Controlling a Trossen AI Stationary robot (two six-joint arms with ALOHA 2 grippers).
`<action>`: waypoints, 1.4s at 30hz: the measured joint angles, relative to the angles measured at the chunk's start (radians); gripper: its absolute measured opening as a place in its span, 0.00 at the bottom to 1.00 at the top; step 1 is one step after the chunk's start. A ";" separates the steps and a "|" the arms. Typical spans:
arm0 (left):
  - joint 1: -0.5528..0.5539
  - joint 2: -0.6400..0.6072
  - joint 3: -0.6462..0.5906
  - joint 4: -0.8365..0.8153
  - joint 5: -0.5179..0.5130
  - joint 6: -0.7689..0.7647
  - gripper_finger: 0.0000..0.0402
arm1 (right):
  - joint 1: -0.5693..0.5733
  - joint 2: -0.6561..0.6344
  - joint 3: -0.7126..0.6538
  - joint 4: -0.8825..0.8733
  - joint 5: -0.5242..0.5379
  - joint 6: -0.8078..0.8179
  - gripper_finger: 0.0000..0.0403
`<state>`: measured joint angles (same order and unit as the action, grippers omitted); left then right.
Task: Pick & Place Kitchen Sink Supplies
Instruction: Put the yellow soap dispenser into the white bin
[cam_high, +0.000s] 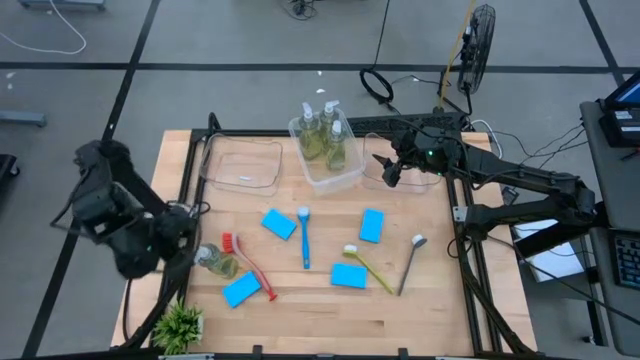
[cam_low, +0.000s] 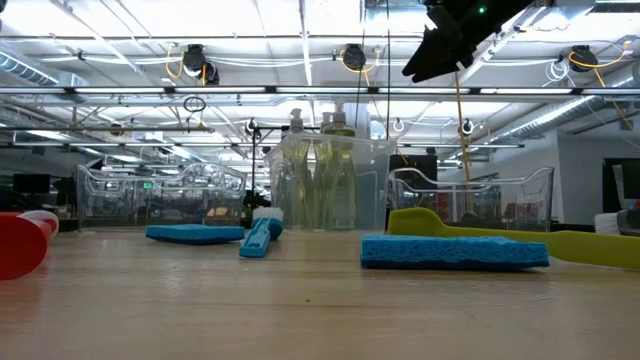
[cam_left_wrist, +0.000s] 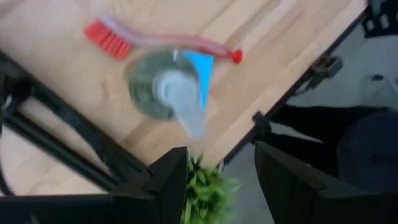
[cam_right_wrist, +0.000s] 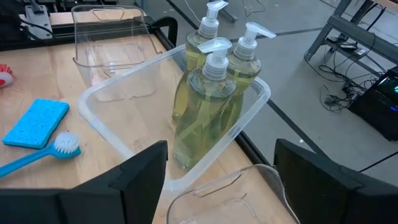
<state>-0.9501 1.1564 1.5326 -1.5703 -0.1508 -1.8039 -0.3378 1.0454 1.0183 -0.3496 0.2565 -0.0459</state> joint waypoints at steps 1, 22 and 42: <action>-0.029 0.008 0.000 -0.001 0.000 -0.028 0.46 | 0.000 0.000 0.000 0.000 0.000 0.000 0.70; -0.304 0.319 -0.029 0.000 -0.105 -0.260 0.46 | 0.000 0.000 0.000 0.000 0.000 0.008 0.69; -0.365 0.312 -0.103 -0.002 -0.400 -0.438 0.46 | 0.000 0.000 0.000 0.000 0.001 0.038 0.69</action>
<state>-1.3155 1.4684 1.4296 -1.5722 -0.5507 -2.2415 -0.3378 1.0454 1.0183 -0.3492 0.2573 -0.0074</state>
